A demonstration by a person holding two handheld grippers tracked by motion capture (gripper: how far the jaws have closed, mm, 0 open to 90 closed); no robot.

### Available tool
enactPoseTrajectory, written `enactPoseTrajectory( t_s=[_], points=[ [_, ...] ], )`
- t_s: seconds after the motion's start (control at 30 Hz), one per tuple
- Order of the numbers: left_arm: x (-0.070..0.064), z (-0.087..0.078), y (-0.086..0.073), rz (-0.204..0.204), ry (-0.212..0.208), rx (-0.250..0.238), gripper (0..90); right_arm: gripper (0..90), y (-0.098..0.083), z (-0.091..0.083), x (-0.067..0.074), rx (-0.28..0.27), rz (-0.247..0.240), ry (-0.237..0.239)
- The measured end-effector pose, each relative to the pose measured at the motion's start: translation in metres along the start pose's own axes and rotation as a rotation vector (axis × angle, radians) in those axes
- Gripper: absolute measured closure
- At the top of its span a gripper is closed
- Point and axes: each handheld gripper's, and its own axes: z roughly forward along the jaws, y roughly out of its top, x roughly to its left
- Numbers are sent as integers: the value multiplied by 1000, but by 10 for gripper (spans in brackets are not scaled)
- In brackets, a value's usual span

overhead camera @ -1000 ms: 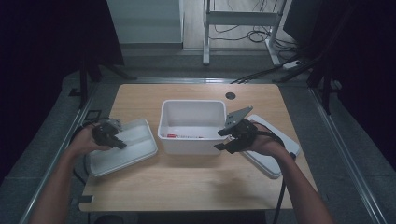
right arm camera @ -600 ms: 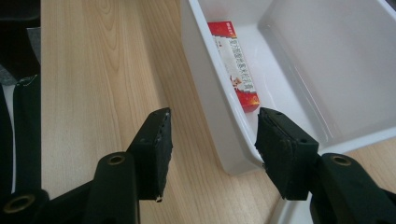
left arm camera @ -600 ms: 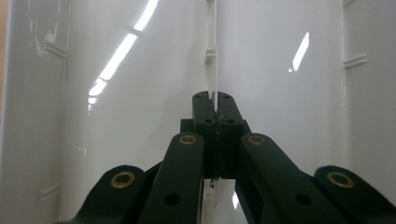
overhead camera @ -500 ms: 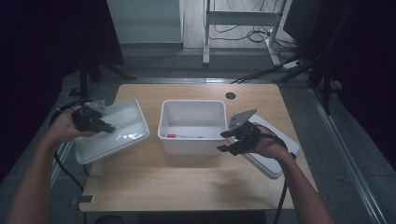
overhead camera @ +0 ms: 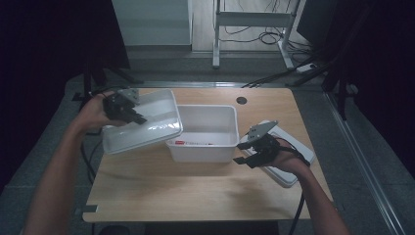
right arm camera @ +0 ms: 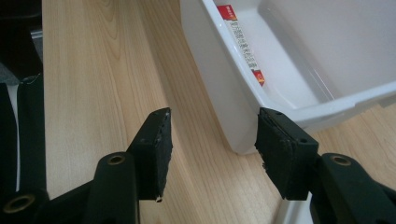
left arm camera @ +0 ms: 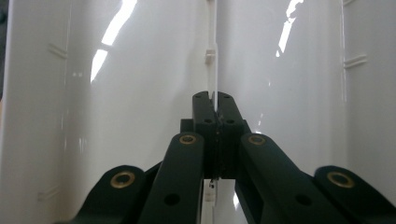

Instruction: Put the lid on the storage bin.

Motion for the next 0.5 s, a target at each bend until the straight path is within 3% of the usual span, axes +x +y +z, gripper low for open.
enactPoseTrajectory(
  t_s=[0.23,0.5],
  points=[
    [4,22,36,55,-34,8,899,448,-9,-3,2,-10,8,-1],
    [10,39,59,80,-59,6,899,448,-16,-4,1,-6,22,-6]
  ],
)
